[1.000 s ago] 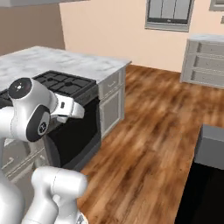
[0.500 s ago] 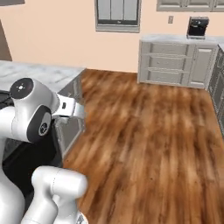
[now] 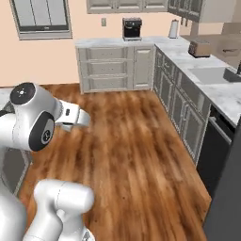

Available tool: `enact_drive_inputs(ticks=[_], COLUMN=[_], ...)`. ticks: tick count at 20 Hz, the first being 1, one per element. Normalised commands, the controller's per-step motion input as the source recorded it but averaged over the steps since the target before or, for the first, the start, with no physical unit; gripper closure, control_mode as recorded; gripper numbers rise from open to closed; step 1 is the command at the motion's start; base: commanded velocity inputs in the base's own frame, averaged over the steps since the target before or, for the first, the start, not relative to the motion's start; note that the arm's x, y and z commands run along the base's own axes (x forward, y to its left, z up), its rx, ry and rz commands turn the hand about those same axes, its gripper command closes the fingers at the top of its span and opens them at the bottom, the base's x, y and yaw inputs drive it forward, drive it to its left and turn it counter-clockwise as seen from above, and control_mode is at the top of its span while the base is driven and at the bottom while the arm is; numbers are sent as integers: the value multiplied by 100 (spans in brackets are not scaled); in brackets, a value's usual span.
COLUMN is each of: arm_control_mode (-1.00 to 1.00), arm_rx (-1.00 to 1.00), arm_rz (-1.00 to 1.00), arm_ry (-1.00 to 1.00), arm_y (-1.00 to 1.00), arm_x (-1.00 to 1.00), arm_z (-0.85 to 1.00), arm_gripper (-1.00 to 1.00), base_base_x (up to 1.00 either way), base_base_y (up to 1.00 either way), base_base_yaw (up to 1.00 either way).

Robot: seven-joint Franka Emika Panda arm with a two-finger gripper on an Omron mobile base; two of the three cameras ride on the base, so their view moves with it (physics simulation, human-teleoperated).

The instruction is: Pick the marshmallow from the microwave and place it on plate located on the counter.

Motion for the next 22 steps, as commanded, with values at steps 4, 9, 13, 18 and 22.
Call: enact_drive_inputs(ticks=[4,9,13,18,22], arm_control_mode=[100,100,100,100,100], arm_rx=[0,0,0,0,0], arm_rz=[0,0,0,0,0], arm_ry=[0,0,0,0,0], arm_y=[0,0,0,0,0], arm_x=[0,0,0,0,0], arm_z=[0,0,0,0,0], arm_gripper=[100,100,100,100,100], base_base_x=[43,81,100,100,54], base_base_y=[0,18,51,55,18], base_base_yaw=[-73,-57,-29,-31,-72])
